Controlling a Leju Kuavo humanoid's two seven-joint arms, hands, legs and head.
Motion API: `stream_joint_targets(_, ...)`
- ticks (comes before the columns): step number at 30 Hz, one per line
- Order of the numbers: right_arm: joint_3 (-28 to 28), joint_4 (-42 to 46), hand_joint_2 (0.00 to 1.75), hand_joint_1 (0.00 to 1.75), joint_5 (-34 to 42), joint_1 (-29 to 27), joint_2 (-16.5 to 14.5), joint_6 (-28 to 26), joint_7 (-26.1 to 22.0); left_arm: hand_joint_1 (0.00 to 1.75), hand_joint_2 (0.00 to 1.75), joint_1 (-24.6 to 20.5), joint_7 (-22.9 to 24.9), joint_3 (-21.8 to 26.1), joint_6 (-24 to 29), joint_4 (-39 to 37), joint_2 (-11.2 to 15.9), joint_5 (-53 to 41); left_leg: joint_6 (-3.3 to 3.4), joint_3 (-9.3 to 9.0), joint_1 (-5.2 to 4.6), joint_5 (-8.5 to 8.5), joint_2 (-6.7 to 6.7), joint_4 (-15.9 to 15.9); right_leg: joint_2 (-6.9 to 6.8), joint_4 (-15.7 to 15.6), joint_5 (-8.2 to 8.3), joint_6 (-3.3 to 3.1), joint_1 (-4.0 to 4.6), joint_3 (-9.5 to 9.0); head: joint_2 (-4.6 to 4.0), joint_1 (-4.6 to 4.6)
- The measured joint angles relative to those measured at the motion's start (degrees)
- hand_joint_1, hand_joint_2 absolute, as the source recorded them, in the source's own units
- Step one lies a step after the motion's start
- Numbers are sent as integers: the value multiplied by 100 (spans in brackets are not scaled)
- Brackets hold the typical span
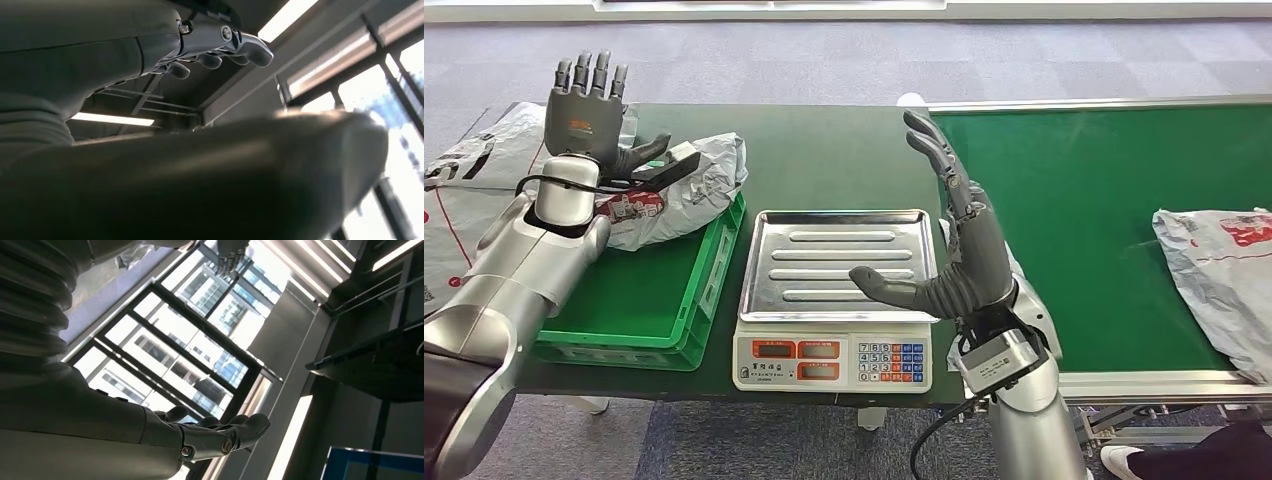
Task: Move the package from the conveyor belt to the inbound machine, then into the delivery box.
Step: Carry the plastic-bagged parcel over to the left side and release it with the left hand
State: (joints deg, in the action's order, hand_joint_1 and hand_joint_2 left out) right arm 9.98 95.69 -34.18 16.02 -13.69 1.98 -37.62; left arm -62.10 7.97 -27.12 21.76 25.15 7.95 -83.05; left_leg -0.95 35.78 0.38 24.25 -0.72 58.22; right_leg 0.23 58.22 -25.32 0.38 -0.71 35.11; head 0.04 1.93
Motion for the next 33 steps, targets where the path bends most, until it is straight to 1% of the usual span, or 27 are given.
stream_joint_targets(1,-5,10,175,0,-129,0,-9,-230,77,0,175,65,-338,210,311,172,-53,252,0,0,0,0,0,1,0,0,0,0,-3,2,0,0)
stream_joint_targets(2,-21,32,175,0,-243,0,-25,-576,177,0,175,193,-878,527,435,481,-143,731,2,0,-1,1,0,2,0,-1,-1,2,-8,2,0,0)
stream_joint_targets(3,-51,68,175,0,-290,0,-47,-1003,276,0,175,407,-1577,911,322,936,-270,1456,5,-2,-4,4,1,2,1,-2,-4,5,-14,1,0,-1)
stream_joint_targets(4,-96,115,175,0,-250,-1,-70,-1447,355,0,175,719,-2324,1304,4,1520,-414,2396,10,-7,-10,10,6,0,6,-3,-7,10,-22,-3,0,-1)
stream_joint_targets(5,-158,173,175,0,-146,-1,-90,-1873,418,0,175,1123,-3081,1684,-424,2217,-565,3577,16,-14,-15,21,20,-1,19,-3,-11,15,-30,-8,0,-1)
stream_joint_targets(6,-229,232,175,0,-27,-2,-102,-2174,459,0,175,1552,-3650,1962,-807,2891,-708,4800,20,-22,-20,32,42,-2,41,-3,-14,19,-35,-10,0,-2)
stream_joint_targets(7,-295,284,175,0,64,-6,-106,-2348,485,0,175,1962,-3969,2155,-1070,3483,-828,5930,23,-30,-23,44,70,-3,66,-4,-14,21,-38,-9,0,-2)
stream_joint_targets(8,-348,329,175,0,117,-10,-107,-2431,499,0,175,2310,-4099,2303,-1211,3990,-930,6929,24,-34,-24,54,97,-2,91,-4,-14,21,-38,-7,0,-3)
stream_joint_targets(9,-387,361,175,0,138,-16,-110,-2455,505,0,175,2572,-4095,2428,-1256,4391,-1012,7668,25,-36,-24,59,116,-1,106,-6,-13,21,-37,-3,0,-3)
stream_joint_targets(10,-409,383,175,0,149,-21,-113,-2467,507,0,175,2765,-4036,2545,-1276,4704,-1077,8117,26,-37,-24,63,126,0,112,-7,-13,21,-34,0,0,-2)
stream_joint_targets(11,-421,397,175,0,158,-25,-117,-2479,507,0,175,2900,-4001,2653,-1292,4958,-1128,8291,28,-36,-24,65,124,0,109,-8,-15,22,-31,-1,0,-2)
stream_joint_targets(12,-430,404,175,0,166,-27,-120,-2488,506,0,175,2996,-3992,2746,-1302,5151,-1162,8153,28,-35,-22,64,114,1,98,-8,-17,21,-25,-3,0,-2)
stream_joint_targets(15,-438,409,175,0,176,-27,-124,-2501,506,0,175,3156,-3985,2918,-1315,5515,-1214,7077,22,-33,-19,58,77,-1,63,-8,-25,16,-16,-16,0,-3)
stream_joint_targets(17,-441,416,175,0,178,-28,-130,-2505,506,0,175,3219,-3982,2988,-1315,5665,-1238,6790,19,-33,-18,55,70,-2,58,-8,-25,15,-15,-19,0,-3)
stream_joint_targets(23,-447,431,175,0,179,-28,-154,-2507,506,0,175,3298,-3974,3108,-1315,5901,-1287,6700,18,-35,-18,53,70,-2,59,-7,-23,14,-15,-20,0,-1)
stream_joint_targets(33,-490,434,175,0,179,-28,-158,-2507,506,0,175,3351,-3969,3153,-1315,6001,-1307,6696,17,-35,-18,53,67,-2,59,-7,-24,14,-15,-22,0,-1)
